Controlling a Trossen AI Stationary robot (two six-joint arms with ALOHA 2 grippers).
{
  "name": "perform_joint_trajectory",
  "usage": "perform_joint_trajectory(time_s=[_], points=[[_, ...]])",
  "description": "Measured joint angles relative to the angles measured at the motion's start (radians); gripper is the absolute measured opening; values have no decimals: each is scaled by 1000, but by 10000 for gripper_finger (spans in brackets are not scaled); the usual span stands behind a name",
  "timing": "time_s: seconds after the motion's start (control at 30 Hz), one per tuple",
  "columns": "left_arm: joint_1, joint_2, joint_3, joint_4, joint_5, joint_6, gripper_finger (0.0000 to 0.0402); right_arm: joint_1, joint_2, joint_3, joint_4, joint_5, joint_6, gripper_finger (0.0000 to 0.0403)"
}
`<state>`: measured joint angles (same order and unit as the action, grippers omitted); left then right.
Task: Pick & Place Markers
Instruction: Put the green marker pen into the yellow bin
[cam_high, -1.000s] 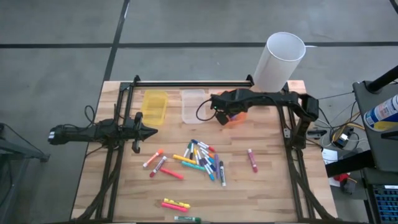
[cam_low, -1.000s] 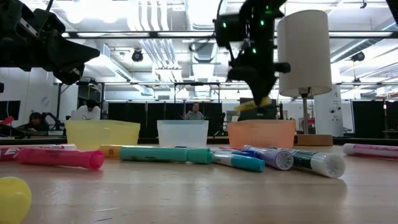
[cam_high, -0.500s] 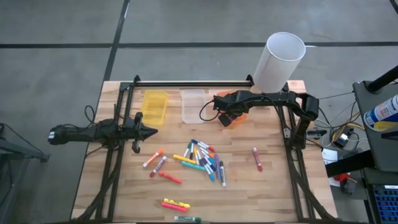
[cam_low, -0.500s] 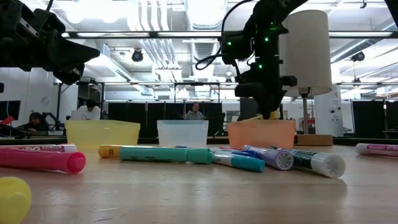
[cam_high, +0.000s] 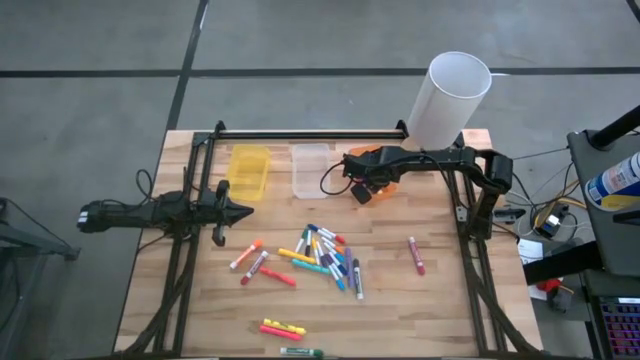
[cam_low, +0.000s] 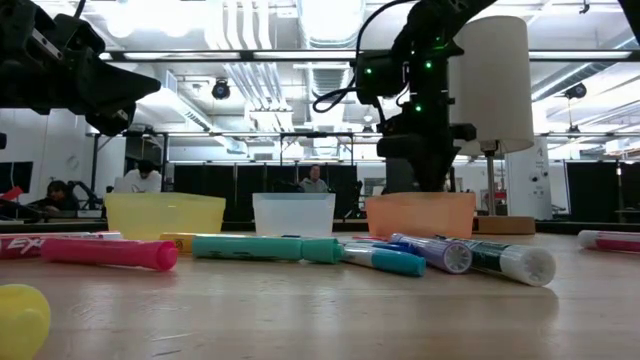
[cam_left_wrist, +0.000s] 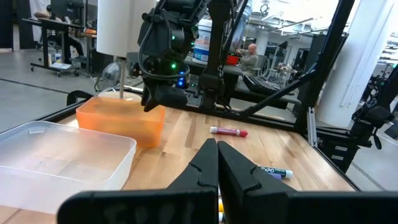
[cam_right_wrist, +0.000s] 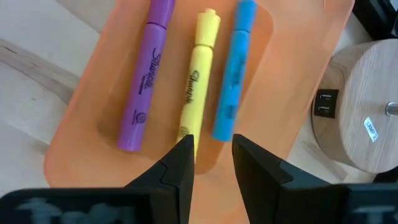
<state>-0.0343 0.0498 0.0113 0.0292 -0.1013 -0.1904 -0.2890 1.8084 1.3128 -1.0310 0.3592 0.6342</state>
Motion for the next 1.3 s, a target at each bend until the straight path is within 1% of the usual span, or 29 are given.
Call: perform_joint_trajectory(time_s=[0.17,0.3,0.5,0.7,0.87,0.93,1.0,1.3], points=[[0,0,0,0,0,0,0,1,0,8,0,0,-11,98],[0,0,0,0,0,0,0,12,0,40,-2,0,-27,95],[0,0,0,0,0,0,0,71,0,113,0,3,-75,98],[0,0,0,0,0,0,0,122,0,163,2,3,-119,90],[0,0,0,0,0,0,0,160,0,171,0,-2,-167,83],[0,0,0,0,0,0,0,179,0,171,0,-23,-183,80],[0,0,0,0,0,0,0,200,0,171,2,-49,-182,77],[0,0,0,0,0,0,0,281,0,171,-2,-72,-197,77]])
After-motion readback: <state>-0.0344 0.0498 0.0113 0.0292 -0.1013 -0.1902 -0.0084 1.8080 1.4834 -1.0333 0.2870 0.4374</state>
